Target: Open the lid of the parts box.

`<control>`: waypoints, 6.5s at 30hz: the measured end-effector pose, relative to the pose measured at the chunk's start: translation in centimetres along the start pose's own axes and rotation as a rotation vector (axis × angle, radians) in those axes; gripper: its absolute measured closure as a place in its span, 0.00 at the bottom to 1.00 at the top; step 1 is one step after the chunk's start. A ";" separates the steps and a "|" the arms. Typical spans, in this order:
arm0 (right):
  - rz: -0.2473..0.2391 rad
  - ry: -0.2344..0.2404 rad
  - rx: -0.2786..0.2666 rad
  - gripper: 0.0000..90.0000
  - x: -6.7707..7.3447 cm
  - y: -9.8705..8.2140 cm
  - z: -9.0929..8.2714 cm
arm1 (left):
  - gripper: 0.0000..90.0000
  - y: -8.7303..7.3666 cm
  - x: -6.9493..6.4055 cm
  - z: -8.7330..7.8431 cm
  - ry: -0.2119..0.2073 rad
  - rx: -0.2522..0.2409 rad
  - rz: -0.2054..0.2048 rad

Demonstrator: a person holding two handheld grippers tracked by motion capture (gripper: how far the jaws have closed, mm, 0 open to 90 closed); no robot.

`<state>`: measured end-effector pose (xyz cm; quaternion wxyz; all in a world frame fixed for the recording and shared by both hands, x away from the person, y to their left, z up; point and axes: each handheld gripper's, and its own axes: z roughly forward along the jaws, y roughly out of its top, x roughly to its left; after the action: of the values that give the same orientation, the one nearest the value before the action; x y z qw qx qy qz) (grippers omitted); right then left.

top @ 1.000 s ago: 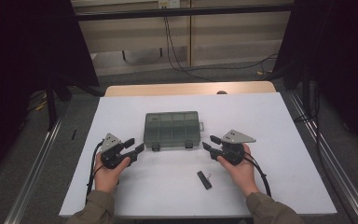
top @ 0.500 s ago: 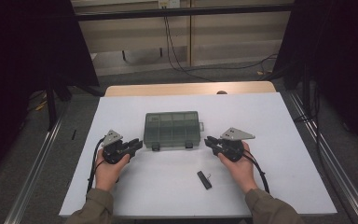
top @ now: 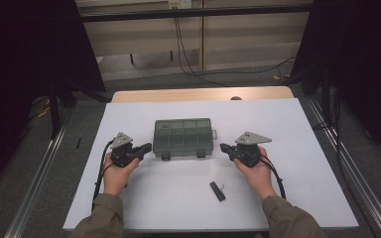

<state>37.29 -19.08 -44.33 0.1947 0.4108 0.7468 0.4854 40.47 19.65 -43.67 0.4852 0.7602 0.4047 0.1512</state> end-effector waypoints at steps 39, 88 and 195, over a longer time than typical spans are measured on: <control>-0.060 0.014 0.112 1.00 1.0 -0.4 2.0 | 1.00 -0.7 -0.1 0.0 -0.023 0.117 -0.006; -0.043 0.035 0.052 1.00 1.2 -0.1 1.7 | 0.99 -0.4 -0.4 0.0 -0.009 0.096 0.006; -0.096 0.012 -0.029 1.00 1.9 0.2 3.0 | 0.90 9.0 1.2 1.8 0.107 -0.040 0.055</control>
<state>38.31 -15.88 -45.32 0.2191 0.3688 0.7596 0.4889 46.56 17.65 -36.97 0.4739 0.7519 0.4059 0.2128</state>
